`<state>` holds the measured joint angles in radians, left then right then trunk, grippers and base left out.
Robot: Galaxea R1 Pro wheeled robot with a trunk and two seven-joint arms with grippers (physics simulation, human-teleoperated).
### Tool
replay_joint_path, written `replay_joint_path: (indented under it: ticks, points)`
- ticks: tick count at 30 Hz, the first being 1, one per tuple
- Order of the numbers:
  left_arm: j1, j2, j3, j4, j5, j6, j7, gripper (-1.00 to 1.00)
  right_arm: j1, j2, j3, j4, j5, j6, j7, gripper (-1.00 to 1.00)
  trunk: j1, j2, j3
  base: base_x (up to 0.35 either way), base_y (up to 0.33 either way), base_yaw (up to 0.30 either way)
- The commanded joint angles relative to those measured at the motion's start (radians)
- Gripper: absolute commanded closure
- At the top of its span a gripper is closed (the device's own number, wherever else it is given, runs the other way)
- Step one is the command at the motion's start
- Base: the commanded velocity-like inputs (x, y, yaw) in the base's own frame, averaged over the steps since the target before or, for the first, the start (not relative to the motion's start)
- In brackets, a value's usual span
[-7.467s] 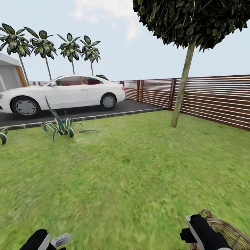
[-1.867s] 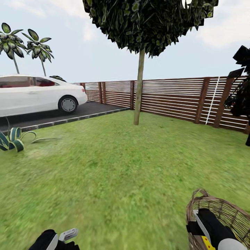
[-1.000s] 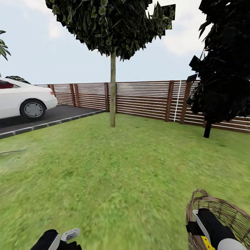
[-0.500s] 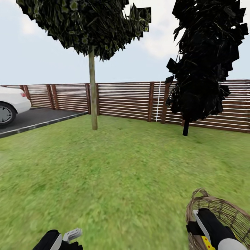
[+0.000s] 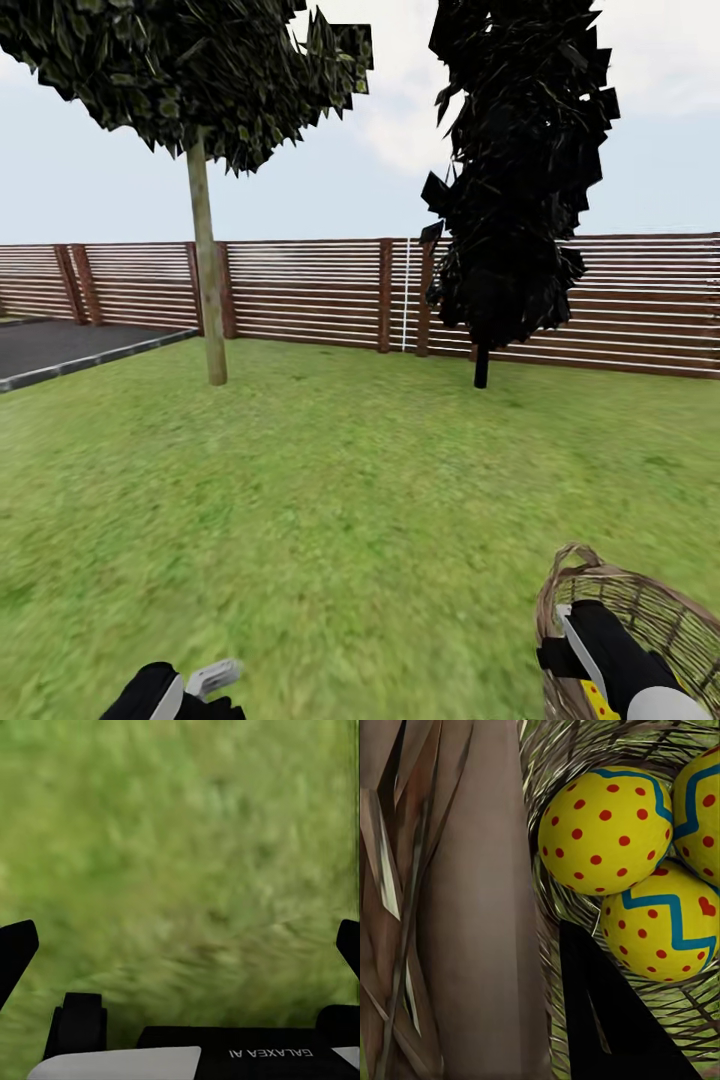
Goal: Take the three Easter eggs out of the wicker basket on the lawn in the garden, then place them on the lawn next to a single tree (choose any tree) so that all three eggs are next to the same tree and none are left in the basket.
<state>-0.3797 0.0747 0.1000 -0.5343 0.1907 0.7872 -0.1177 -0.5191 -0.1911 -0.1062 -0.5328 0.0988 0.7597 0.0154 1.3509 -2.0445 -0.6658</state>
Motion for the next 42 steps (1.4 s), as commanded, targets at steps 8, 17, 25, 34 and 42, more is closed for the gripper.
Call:
replay_joint_path:
  ticks: [8,17,25,34,42]
  points:
    - [0.0,-0.001,0.004,-0.002,-0.001,0.006,-0.005,-1.0,-0.001,0.0,-0.004,-0.001,0.016,0.004,0.0,1.0,0.0,-0.001,0.003,0.007,-0.007,-0.281]
    - [0.0,0.0,0.004,-0.003,-0.001,0.006,-0.005,-1.0,-0.001,0.001,-0.003,0.0,0.016,0.004,0.0,1.0,0.0,-0.001,0.008,0.0,0.0,-0.281]
    - [0.0,0.001,0.003,-0.003,-0.001,0.006,-0.004,-1.0,-0.001,-0.004,-0.004,0.0,0.016,0.007,0.0,1.0,0.0,-0.001,0.012,0.0,0.0,-0.282]
    - [0.0,0.001,0.004,-0.003,-0.001,0.006,-0.004,-1.0,-0.001,-0.006,-0.004,-0.001,0.016,0.007,0.0,1.0,0.0,-0.001,0.017,0.0,0.0,-0.282]
    - [0.0,0.001,0.004,-0.003,-0.001,0.006,-0.003,-1.0,-0.001,-0.005,-0.004,0.0,0.016,0.007,0.0,1.0,0.0,-0.001,0.021,0.0,0.0,-0.282]
